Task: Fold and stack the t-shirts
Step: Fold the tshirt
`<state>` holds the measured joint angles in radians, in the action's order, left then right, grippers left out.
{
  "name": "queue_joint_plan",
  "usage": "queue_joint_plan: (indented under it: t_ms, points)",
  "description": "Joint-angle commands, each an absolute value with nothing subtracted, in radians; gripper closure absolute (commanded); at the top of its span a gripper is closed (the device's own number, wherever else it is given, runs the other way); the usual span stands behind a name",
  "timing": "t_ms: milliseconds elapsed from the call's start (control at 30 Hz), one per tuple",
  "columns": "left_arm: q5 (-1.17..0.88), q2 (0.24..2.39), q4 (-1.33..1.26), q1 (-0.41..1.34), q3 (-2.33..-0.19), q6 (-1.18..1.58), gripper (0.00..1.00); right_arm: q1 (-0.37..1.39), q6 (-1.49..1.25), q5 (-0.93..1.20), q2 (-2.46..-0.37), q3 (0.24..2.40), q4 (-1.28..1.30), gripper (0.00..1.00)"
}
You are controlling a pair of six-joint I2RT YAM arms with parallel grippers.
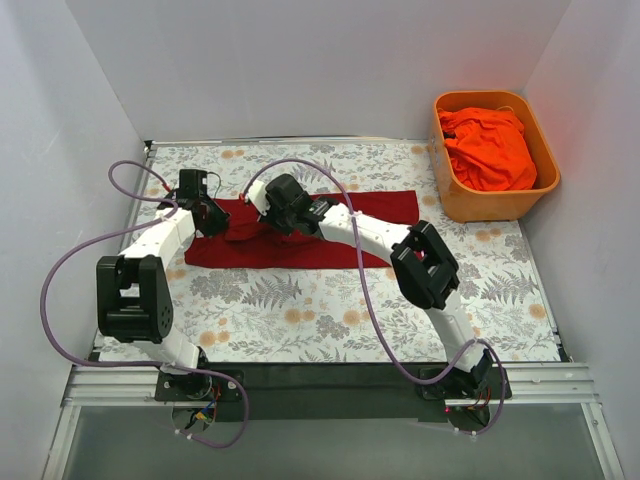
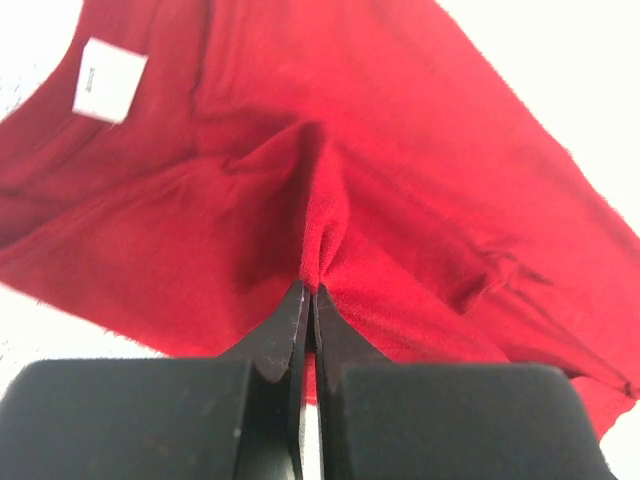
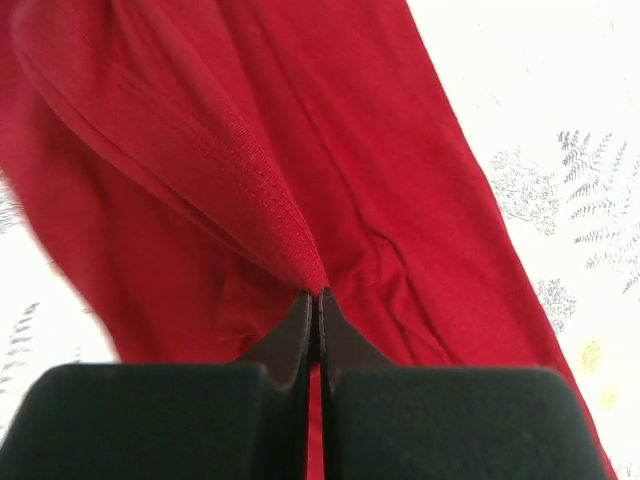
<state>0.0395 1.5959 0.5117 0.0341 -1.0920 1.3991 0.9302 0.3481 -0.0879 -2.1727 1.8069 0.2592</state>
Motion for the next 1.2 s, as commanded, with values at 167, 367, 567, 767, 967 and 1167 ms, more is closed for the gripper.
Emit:
queue_joint_plan:
  t_ms: [167, 367, 567, 767, 967, 1167]
  points:
    - [0.098, 1.631, 0.399, 0.034, -1.143, 1.405, 1.00, 0.888, 0.364, -0.095, -2.267, 1.916, 0.241, 0.99]
    - [0.086, 1.657, 0.334, 0.034, -1.150, 1.425, 1.00, 0.868, 0.350, -0.130, -2.280, 1.921, 0.212, 0.98]
    - [0.055, 1.640, 0.265, 0.034, -1.146, 1.434, 1.00, 0.858, 0.348, -0.172, -2.258, 1.890, 0.166, 0.98]
    - [0.012, 1.654, 0.216, 0.035, -1.146, 1.437, 1.00, 0.848, 0.338, -0.204, -2.256, 1.871, 0.152, 0.97]
    - [0.009, 1.684, 0.180, 0.035, -1.152, 1.430, 1.00, 0.828, 0.324, -0.218, -2.269, 1.870, 0.132, 0.95]
    - [0.017, 1.756, 0.167, 0.035, -1.180, 1.430, 0.95, 0.816, 0.314, -0.221, -2.302, 1.891, 0.132, 0.84]
